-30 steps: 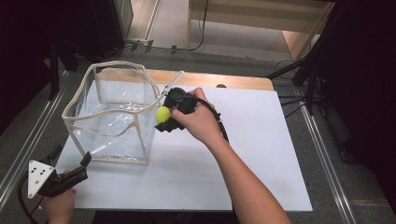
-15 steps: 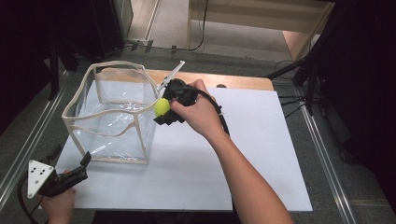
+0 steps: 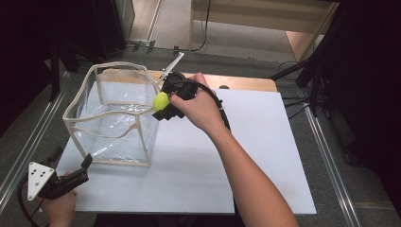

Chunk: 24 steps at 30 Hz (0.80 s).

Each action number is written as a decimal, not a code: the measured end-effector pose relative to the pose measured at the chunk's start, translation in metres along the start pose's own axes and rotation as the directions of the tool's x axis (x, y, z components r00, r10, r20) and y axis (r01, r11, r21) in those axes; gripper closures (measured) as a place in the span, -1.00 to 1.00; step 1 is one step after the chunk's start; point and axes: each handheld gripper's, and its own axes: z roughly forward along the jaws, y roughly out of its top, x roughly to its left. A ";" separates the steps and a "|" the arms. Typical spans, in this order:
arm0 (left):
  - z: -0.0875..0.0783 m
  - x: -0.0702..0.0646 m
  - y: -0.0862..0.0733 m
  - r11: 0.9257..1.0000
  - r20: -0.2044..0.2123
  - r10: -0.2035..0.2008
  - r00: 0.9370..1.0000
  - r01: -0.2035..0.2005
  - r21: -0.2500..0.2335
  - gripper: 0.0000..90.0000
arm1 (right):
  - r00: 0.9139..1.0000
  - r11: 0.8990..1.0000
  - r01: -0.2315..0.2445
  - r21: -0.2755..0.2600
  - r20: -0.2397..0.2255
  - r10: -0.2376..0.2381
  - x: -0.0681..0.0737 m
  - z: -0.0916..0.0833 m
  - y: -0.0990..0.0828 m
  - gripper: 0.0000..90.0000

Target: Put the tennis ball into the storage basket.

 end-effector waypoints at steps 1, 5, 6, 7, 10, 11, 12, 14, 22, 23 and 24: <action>0.000 0.000 0.000 1.000 -0.001 0.000 1.000 0.000 0.000 -0.85 | 1.000 1.000 0.008 -0.003 0.001 -0.008 -0.001 0.000 0.001 -0.48; 0.000 0.000 0.000 1.000 -0.002 -0.002 1.000 0.002 -0.002 -0.85 | 1.000 1.000 0.003 0.002 0.002 -0.003 -0.001 -0.004 0.007 -0.48; 0.000 0.000 0.000 1.000 -0.002 -0.003 1.000 0.003 -0.003 -0.85 | 1.000 1.000 0.003 0.002 0.002 -0.003 -0.001 -0.004 0.007 -0.48; 0.000 0.000 0.000 1.000 -0.002 -0.003 1.000 0.003 -0.003 -0.85 | 1.000 1.000 0.011 -0.006 0.003 -0.011 -0.002 -0.004 0.008 -0.48; 0.000 0.000 0.000 1.000 -0.001 -0.003 1.000 0.003 -0.004 -0.85 | 1.000 1.000 0.008 -0.004 0.007 -0.008 -0.003 -0.005 0.011 -0.48; 0.000 0.000 0.000 1.000 -0.001 -0.004 1.000 0.004 -0.004 -0.85 | 1.000 1.000 0.012 -0.009 0.001 -0.012 -0.003 -0.005 0.012 -0.48; 0.000 0.000 0.000 1.000 -0.001 -0.003 1.000 0.003 -0.004 -0.85 | 1.000 1.000 0.005 -0.002 0.002 -0.005 -0.003 -0.006 0.013 -0.48; 0.000 0.000 0.000 1.000 -0.001 -0.001 1.000 0.001 -0.004 -0.85 | 1.000 1.000 0.005 -0.003 0.004 -0.005 -0.004 -0.006 0.015 -0.48; 0.000 0.000 0.000 1.000 -0.001 -0.005 1.000 0.005 -0.002 -0.85 | 1.000 1.000 0.007 -0.012 0.005 -0.007 -0.007 -0.006 0.025 -0.48; 0.000 0.001 0.000 1.000 -0.001 -0.004 1.000 0.004 -0.002 -0.85 | 1.000 1.000 0.009 -0.012 0.008 -0.009 -0.007 -0.006 0.026 -0.48; 0.000 0.001 0.000 1.000 0.000 -0.004 1.000 0.004 0.001 -0.85 | 1.000 1.000 0.011 -0.005 0.011 -0.011 -0.008 -0.007 0.027 -0.48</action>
